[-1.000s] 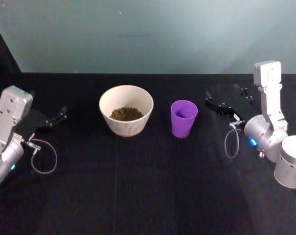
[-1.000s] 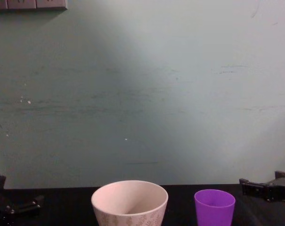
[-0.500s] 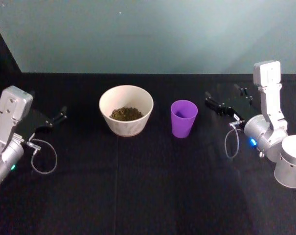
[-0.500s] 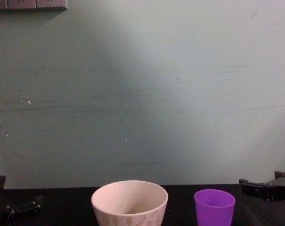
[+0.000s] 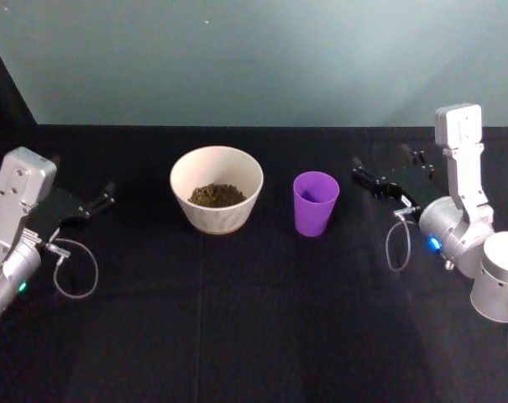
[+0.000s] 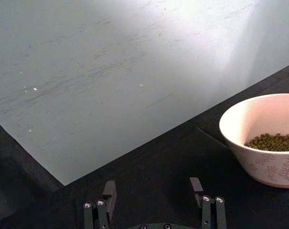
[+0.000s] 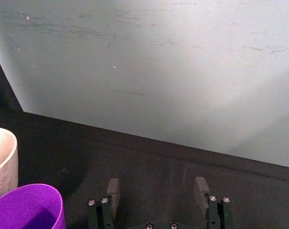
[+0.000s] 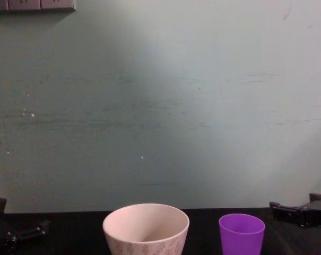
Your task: Pick up the cup and pour the mung beans from the cup into the bowl.
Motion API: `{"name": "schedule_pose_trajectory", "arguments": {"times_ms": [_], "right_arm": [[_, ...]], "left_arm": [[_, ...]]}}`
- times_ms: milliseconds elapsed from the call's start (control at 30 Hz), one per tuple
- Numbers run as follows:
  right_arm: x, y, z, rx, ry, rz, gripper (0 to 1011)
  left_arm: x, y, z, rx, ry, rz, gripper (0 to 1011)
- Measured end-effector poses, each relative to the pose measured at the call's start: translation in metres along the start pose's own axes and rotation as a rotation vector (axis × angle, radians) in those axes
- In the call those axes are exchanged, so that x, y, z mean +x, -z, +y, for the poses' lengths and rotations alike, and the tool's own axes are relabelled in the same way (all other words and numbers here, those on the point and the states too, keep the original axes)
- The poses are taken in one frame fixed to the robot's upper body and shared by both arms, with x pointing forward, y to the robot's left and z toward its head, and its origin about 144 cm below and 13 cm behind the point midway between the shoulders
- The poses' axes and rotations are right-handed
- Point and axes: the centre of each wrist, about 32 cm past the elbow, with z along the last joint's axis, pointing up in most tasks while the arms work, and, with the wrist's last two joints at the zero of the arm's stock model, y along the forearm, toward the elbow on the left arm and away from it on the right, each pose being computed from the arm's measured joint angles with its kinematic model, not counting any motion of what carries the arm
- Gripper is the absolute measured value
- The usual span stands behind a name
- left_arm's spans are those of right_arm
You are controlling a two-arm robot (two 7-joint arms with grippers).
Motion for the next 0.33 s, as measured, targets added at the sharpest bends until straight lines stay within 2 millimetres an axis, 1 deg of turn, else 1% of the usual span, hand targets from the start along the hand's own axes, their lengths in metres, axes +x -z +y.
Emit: {"name": "schedule_pose_trajectory", "arguments": {"times_ms": [333], "right_arm": [[0.0000, 0.0000, 0.0000, 0.000, 0.000, 0.000, 1003]], "left_arm": [[0.0000, 0.0000, 0.0000, 0.000, 0.000, 0.000, 1000]]}}
